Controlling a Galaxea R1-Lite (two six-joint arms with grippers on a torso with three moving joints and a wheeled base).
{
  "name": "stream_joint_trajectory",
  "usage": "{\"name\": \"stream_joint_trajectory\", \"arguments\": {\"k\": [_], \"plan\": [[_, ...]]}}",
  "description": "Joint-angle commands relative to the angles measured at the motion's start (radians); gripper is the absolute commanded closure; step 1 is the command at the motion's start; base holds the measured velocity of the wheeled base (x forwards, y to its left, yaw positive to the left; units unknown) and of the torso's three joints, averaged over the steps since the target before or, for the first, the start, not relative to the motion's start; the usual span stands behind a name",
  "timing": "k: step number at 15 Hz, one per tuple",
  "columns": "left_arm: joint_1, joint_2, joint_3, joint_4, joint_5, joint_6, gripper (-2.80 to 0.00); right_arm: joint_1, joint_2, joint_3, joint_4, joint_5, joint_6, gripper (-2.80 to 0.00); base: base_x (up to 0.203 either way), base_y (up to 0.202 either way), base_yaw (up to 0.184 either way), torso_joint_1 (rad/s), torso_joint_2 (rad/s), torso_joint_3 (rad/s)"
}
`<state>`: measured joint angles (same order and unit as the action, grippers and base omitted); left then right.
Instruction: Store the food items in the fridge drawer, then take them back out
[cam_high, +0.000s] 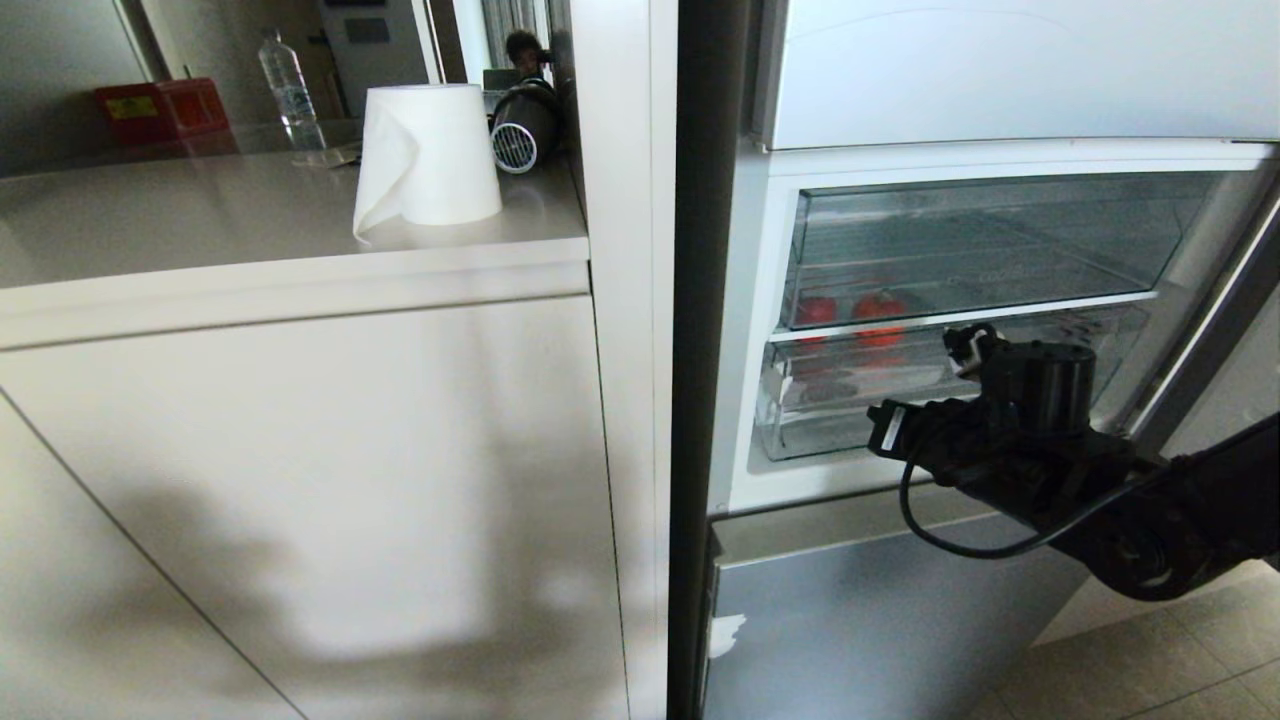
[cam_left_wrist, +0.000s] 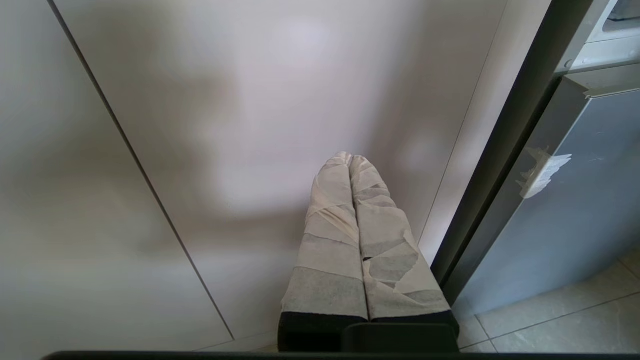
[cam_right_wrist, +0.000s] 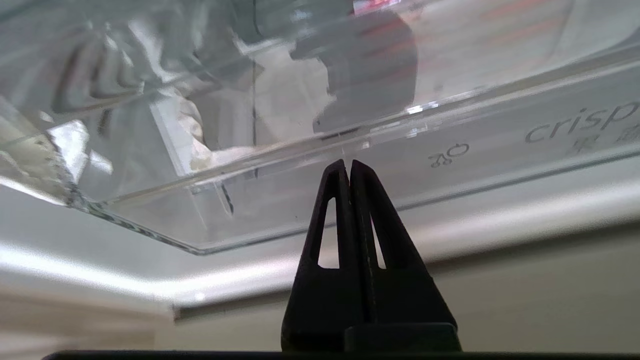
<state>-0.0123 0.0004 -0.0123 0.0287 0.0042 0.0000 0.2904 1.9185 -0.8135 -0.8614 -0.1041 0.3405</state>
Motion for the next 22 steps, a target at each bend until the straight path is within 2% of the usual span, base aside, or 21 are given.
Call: {"name": "stream_joint_trajectory", "arguments": {"k": [1,4,7,11,14,16,18,20,22], "plan": [[0.000,0.000,0.000,0.000,0.000,0.000,0.00,0.001,0.030,-0.018,-0.018,0.000,0.000,0.00,0.000,0.000,0.000,0.000,0.00,0.000],[0.000,0.000,0.000,0.000,0.000,0.000,0.00,0.014,-0.013,0.027,-0.016,-0.006,-0.007,0.00,0.000,0.000,0.000,0.000,0.00,0.000],[0.000,0.000,0.000,0.000,0.000,0.000,0.00,0.043,-0.203,0.159,-0.004,-0.009,-0.014,0.00,0.000,0.000,0.000,0.000,0.00,0.000],[0.000,0.000,0.000,0.000,0.000,0.000,0.00,0.061,-0.541,0.376,0.063,-0.014,-0.063,0.00,0.000,0.000,0.000,0.000,0.00,0.000],[0.000,0.000,0.000,0.000,0.000,0.000,0.00,0.055,-0.877,0.508,0.189,-0.015,-0.138,0.00,0.000,0.000,0.000,0.000,0.00,0.000],[0.000,0.000,0.000,0.000,0.000,0.000,0.00,0.018,-1.118,0.593,0.295,-0.012,-0.207,0.00,0.000,0.000,0.000,0.000,0.00,0.000],[0.000,0.000,0.000,0.000,0.000,0.000,0.00,-0.052,-1.317,0.697,0.381,0.003,-0.270,0.00,0.000,0.000,0.000,0.000,0.00,0.000],[0.000,0.000,0.000,0.000,0.000,0.000,0.00,-0.155,-1.468,0.773,0.518,0.084,-0.308,0.00,0.000,0.000,0.000,0.000,0.00,0.000],[0.000,0.000,0.000,0.000,0.000,0.000,0.00,-0.202,-1.616,0.799,0.692,0.150,-0.352,0.00,0.000,0.000,0.000,0.000,0.00,0.000]]}}
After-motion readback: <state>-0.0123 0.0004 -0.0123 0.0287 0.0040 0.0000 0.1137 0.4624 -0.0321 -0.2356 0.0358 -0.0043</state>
